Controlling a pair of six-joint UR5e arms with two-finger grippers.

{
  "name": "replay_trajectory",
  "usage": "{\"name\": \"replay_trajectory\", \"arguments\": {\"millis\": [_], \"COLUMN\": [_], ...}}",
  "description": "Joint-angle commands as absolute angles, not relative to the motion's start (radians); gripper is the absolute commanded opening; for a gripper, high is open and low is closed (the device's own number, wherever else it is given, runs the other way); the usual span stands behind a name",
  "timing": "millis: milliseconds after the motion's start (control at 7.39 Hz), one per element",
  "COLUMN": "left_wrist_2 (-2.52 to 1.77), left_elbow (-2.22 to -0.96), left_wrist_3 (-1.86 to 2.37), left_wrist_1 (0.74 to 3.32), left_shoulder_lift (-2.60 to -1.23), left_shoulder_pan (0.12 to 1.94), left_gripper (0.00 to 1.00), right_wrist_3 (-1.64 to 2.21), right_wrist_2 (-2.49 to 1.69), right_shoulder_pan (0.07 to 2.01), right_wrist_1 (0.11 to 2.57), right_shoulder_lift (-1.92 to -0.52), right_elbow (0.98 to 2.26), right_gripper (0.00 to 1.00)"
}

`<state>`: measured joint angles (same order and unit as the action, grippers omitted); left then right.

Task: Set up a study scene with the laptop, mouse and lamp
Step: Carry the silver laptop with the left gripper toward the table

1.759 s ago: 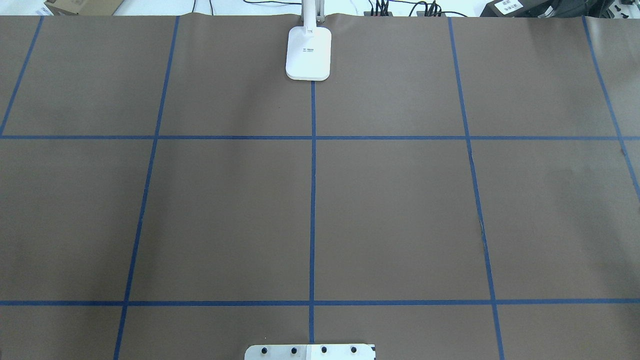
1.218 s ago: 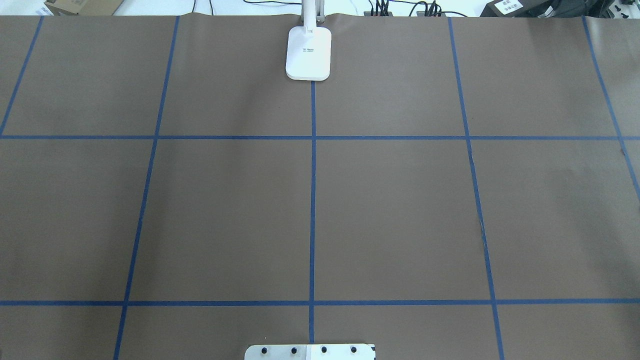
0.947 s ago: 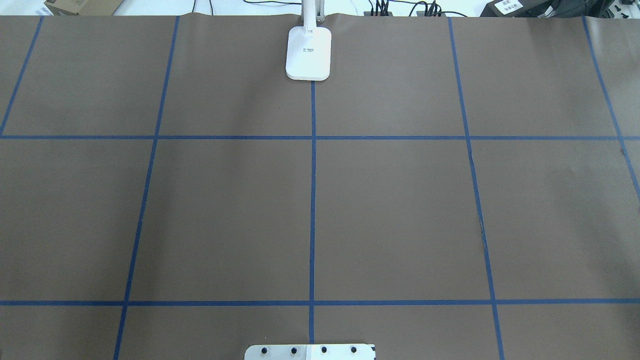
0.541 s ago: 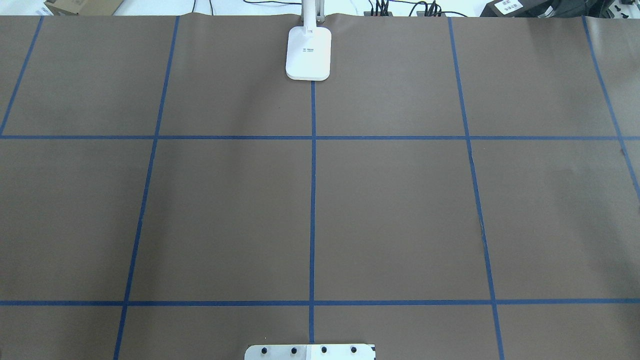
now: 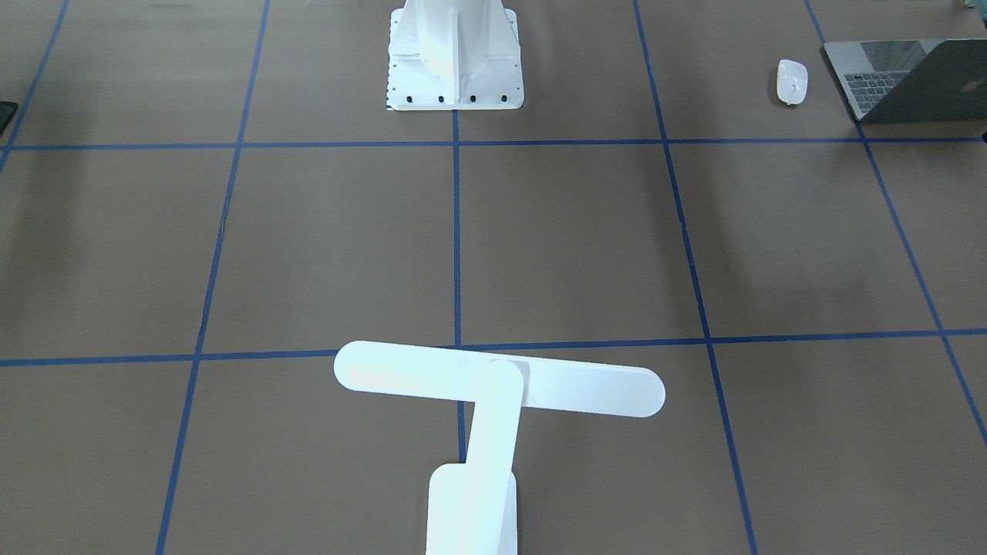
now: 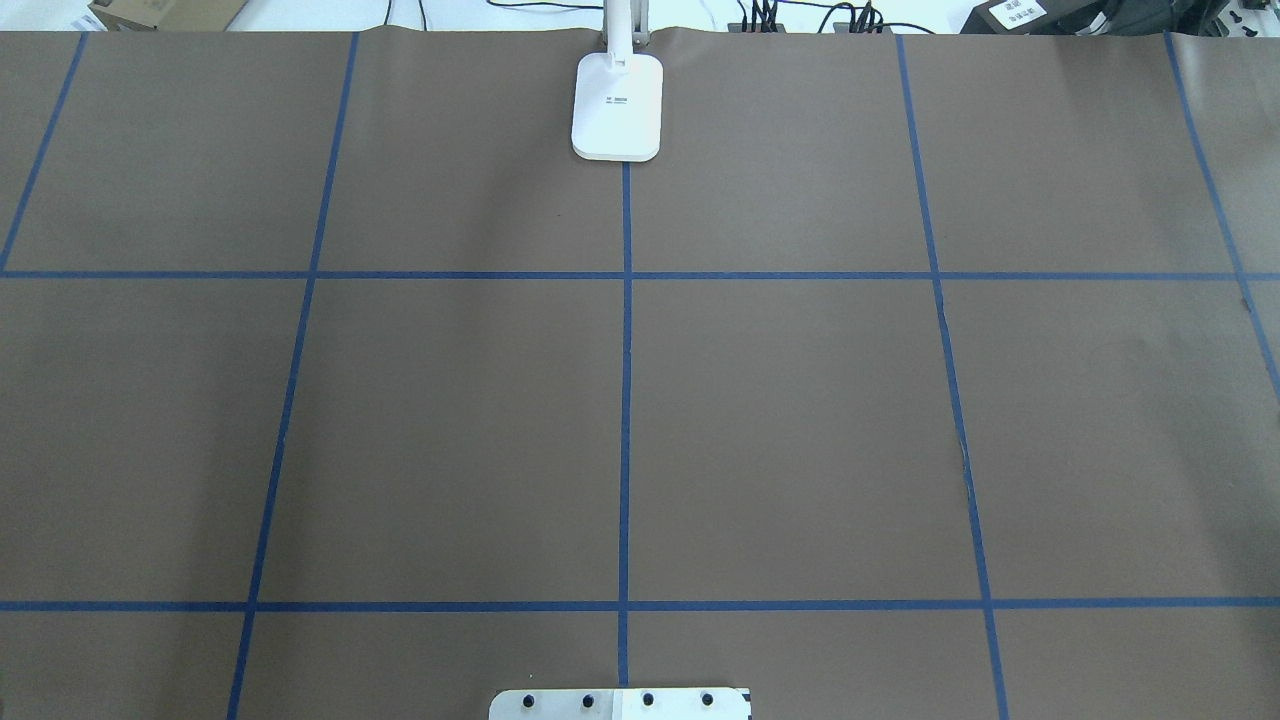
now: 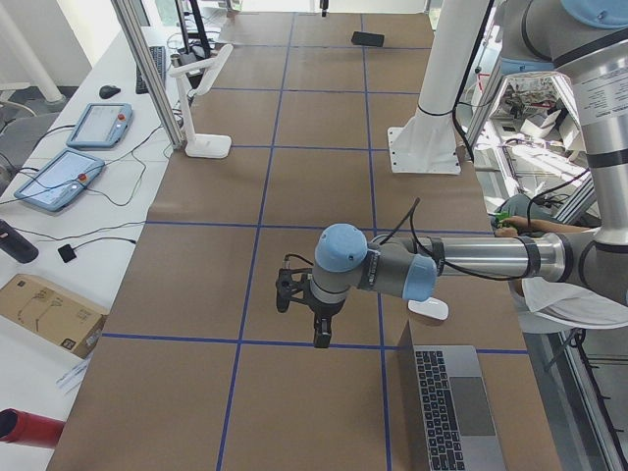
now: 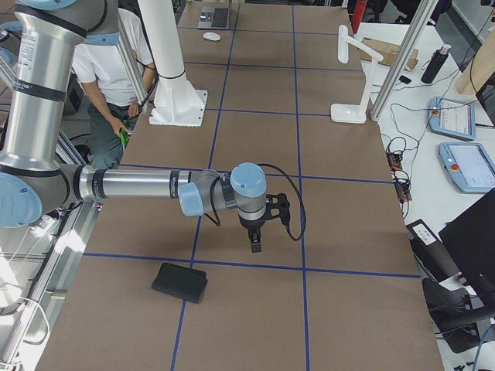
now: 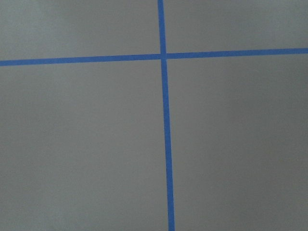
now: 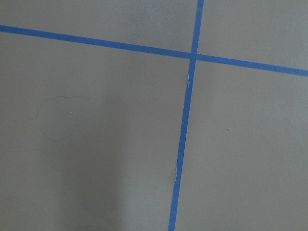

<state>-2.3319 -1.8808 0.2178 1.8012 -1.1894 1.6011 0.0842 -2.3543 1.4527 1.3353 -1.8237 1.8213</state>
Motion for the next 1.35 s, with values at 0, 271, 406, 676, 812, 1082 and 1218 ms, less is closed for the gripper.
{"name": "replay_trajectory", "arguments": {"millis": [0,271,406,676,812,1082,1218], "left_wrist_2": [-2.336,-2.338,-2.339,-2.339,-2.339,-2.335,-2.33], "left_elbow": [-1.885,-1.919,-1.925,-1.898,-1.904,-1.928,-1.968], "left_wrist_3": [0.245,0.344,0.42,0.644,0.734,0.853,0.88], "left_wrist_1": [1.736,1.576,1.574,1.569,1.577,1.585,1.586], "left_shoulder_lift": [-1.14,-1.126,-1.121,-1.108,-1.068,-1.004,-0.97], "left_shoulder_pan": [1.737,1.811,1.837,1.839,1.841,1.873,1.879], "left_gripper": [0.99,0.99,0.99,0.99,0.99,0.99,0.99], "right_wrist_3": [0.086,0.08,0.08,0.058,0.058,0.058,0.058], "right_wrist_2": [-2.368,-2.372,-2.379,-2.391,-2.393,-2.404,-2.407], "right_shoulder_pan": [1.453,1.453,1.451,1.451,1.45,1.442,1.442], "right_wrist_1": [1.302,1.304,1.301,1.264,1.238,1.238,1.238], "right_shoulder_lift": [-1.827,-1.827,-1.827,-1.836,-1.842,-1.844,-1.848], "right_elbow": [1.806,1.805,1.807,1.807,1.807,1.807,1.807], "right_gripper": [0.99,0.99,0.99,0.99,0.99,0.99,0.99]}}
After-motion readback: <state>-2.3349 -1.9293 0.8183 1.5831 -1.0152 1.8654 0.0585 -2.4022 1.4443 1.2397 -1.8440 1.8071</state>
